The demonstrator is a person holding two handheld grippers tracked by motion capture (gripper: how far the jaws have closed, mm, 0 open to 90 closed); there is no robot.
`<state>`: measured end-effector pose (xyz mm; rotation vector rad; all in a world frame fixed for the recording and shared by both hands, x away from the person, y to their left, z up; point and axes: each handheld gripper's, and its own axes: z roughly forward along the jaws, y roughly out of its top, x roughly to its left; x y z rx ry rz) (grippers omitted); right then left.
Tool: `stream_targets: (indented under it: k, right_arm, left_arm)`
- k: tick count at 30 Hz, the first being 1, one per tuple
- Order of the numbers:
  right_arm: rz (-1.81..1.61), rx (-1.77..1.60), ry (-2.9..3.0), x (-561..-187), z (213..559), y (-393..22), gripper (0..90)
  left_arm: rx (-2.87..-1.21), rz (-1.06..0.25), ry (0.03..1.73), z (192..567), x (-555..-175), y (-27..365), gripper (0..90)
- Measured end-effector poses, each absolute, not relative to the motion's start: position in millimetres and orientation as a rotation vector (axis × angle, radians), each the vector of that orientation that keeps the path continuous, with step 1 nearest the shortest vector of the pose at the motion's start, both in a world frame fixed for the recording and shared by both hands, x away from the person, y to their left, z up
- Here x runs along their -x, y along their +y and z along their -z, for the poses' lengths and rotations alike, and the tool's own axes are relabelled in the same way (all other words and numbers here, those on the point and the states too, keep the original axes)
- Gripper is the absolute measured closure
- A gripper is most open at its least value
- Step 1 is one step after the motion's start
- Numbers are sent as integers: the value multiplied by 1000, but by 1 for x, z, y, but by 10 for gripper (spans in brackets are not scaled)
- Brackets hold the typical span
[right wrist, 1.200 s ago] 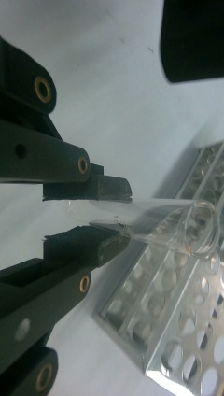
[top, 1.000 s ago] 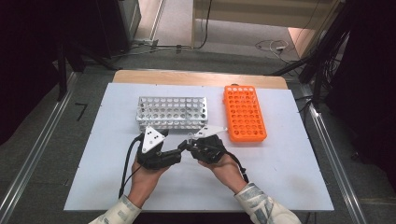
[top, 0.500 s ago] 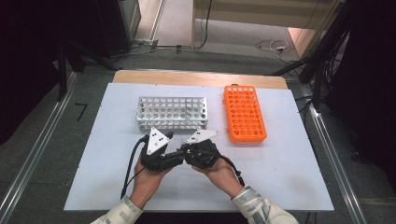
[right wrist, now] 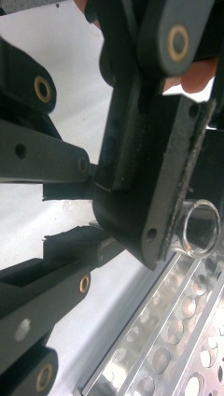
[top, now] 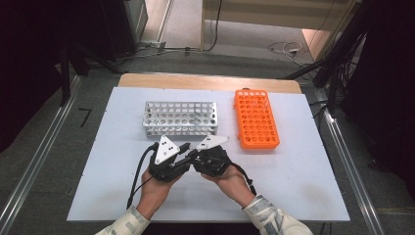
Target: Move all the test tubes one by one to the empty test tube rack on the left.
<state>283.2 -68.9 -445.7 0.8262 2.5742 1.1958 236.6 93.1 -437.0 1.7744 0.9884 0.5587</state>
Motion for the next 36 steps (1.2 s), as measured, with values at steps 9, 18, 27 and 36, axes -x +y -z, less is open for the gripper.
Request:
stream_targets:
  k: [9,18,27,36]
  right_arm:
    - [-1194,-832,2584,-283,446,-68,733]
    - [-1208,-849,2588,-285,446,-70,617]
    - [-1190,-907,2594,-294,446,-77,321]
    - [-1184,-937,2572,-299,443,-89,265]
  left_arm:
    - [-1778,-583,982,436,-236,93,747]
    - [-1774,-581,990,435,-237,94,754]
    - [-1750,-572,1040,430,-245,105,754]
    - [-1718,-583,1082,422,-255,116,754]
